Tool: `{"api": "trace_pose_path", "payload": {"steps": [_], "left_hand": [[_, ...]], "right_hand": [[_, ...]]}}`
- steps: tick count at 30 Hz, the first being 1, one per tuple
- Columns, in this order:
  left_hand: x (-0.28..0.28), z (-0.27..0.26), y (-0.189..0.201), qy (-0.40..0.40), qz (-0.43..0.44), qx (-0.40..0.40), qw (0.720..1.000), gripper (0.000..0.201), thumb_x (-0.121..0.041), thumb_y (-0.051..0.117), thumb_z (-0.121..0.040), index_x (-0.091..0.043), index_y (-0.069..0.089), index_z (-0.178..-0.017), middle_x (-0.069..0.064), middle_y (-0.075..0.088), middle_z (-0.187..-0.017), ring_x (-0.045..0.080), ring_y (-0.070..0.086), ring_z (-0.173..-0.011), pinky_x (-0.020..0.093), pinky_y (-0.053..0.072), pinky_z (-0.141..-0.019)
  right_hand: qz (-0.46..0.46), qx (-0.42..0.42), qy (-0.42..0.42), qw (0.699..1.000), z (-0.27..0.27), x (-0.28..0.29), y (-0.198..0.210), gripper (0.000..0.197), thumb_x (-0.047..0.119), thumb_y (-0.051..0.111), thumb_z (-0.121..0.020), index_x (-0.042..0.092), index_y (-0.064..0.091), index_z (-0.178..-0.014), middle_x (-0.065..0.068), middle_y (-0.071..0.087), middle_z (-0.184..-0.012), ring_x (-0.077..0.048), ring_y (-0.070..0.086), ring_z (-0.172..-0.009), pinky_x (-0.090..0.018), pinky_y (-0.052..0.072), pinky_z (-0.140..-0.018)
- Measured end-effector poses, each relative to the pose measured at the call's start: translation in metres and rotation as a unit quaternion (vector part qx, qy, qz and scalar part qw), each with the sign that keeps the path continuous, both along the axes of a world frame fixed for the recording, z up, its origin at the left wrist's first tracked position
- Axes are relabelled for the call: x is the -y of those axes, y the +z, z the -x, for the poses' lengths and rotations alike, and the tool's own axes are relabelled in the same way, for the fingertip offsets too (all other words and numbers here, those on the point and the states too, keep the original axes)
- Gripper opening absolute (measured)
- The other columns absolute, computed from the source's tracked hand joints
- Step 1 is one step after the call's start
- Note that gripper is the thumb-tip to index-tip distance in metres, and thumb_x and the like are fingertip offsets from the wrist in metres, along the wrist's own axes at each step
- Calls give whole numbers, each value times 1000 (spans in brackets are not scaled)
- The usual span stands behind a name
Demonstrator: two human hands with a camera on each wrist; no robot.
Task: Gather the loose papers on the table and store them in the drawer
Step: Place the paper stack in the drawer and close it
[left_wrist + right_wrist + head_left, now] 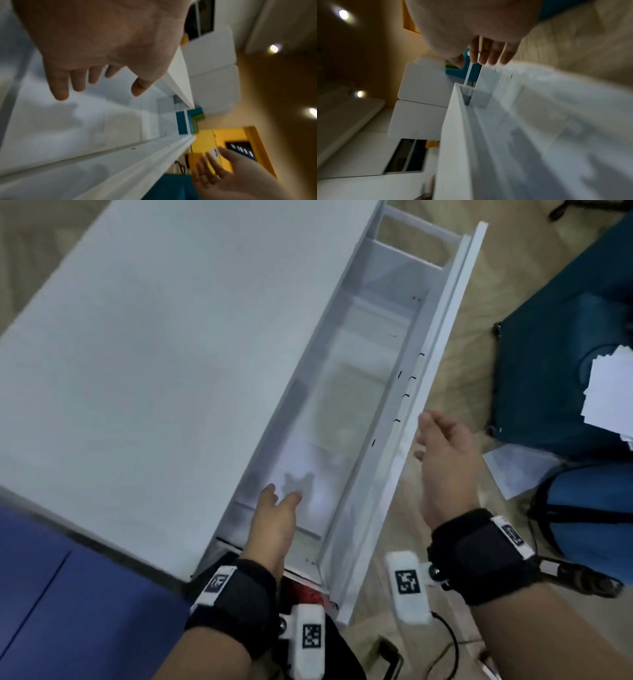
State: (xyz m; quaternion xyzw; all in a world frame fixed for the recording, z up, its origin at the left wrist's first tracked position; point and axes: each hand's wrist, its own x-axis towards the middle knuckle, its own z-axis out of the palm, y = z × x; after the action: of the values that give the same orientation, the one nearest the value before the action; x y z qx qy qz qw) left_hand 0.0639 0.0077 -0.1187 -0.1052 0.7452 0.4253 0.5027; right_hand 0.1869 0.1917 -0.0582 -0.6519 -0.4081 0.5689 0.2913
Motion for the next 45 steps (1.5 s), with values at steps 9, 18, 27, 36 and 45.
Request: {"api": "trace_pose_path", "payload": {"steps": [9, 18, 27, 36, 45], "left_hand": [[73, 63, 76, -374, 193, -436, 796, 65, -45, 45, -108, -48, 17, -166, 5, 7, -178, 47, 11, -159, 74, 28, -118], [100, 131, 56, -422, 253, -302, 816, 62, -31, 31, -115, -58, 2, -163, 8, -17, -178, 56, -11, -159, 80, 22, -119], [99, 137, 56, -437, 253, -285, 814, 64, -28, 31, -115, -58, 0, -162, 11, -18, -177, 61, -11, -156, 78, 29, -117], [95, 140, 55, -452, 251, -259, 816, 76, -13, 29, -112, -57, -8, -162, 10, -26, -175, 61, -14, -156, 79, 31, -115], [93, 145, 61, -463, 244, -231, 820, 92, 4, 23, -100, -57, -4, -163, 10, -29, -174, 63, -19, -154, 73, 26, -121]], "right_hand": [[256, -58, 110, 959, 3, 1, 3, 43, 63, 36, -106, 34, 67, -103, 5, 72, -97, -24, 61, -86, -49, 49, -83], [281, -111, 140, 943, 44, 7, -14, 62, 68, 38, -103, 28, 53, -148, 1, 68, -128, -32, 63, -117, -66, 52, -94], [295, -127, 139, 937, 125, 27, -12, 54, 70, 47, -99, 32, 53, -137, -1, 64, -125, -38, 57, -126, -74, 46, -99], [306, -140, 137, 932, 189, 38, -25, 77, 82, 54, -85, 27, 61, -138, -5, 64, -140, -37, 60, -127, -69, 44, -109], [297, -192, 143, 924, 187, 41, -22, 62, 80, 50, -90, 33, 63, -130, 1, 64, -135, -40, 56, -130, -78, 40, -105]]}}
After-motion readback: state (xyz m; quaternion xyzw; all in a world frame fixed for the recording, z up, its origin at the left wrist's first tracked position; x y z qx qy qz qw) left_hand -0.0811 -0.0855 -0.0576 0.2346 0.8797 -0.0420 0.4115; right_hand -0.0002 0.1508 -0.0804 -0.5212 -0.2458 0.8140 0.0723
